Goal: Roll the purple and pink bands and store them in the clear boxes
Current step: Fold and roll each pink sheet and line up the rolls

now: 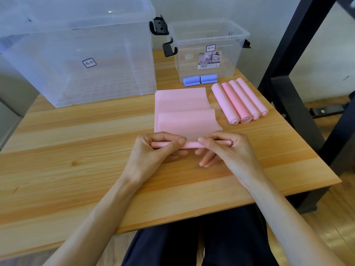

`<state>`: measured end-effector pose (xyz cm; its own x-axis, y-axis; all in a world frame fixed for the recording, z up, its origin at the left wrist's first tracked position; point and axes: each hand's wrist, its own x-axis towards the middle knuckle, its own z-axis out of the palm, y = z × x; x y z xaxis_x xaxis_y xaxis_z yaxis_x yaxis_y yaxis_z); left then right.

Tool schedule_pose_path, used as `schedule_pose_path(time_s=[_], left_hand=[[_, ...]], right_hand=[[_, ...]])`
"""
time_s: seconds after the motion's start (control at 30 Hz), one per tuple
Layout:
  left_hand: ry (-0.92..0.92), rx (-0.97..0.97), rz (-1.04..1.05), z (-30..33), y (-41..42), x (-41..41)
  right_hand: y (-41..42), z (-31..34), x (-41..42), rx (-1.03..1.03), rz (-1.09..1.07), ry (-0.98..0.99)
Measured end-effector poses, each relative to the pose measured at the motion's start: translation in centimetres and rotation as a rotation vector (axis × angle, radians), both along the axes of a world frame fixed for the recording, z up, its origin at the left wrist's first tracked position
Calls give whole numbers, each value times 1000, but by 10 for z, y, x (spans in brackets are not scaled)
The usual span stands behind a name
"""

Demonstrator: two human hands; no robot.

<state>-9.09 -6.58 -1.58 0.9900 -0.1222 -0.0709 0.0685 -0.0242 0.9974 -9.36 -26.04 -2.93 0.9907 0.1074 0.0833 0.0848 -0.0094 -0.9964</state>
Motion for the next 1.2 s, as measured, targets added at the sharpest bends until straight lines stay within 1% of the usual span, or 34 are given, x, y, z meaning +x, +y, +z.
schedule_pose_path(time_s=[0.17, 0.37, 0.5, 0.67, 0.97, 1.2], left_hand=[[20, -4, 26, 0, -1, 1], [-11, -20, -7, 1, 1, -1], [3, -20, 2, 0, 2, 0], [9, 3, 7, 0, -1, 1], [-13, -3, -13, 1, 2, 1], [17, 29, -9, -1, -1, 1]], right_hand=[[-2, 0, 1, 4, 29, -5], [-2, -1, 0, 0, -3, -8], [-1, 0, 0, -5, 8, -2], [-2, 0, 1, -3, 45, 2], [-1, 3, 0, -11, 10, 7], [-2, 2, 1, 16, 33, 20]])
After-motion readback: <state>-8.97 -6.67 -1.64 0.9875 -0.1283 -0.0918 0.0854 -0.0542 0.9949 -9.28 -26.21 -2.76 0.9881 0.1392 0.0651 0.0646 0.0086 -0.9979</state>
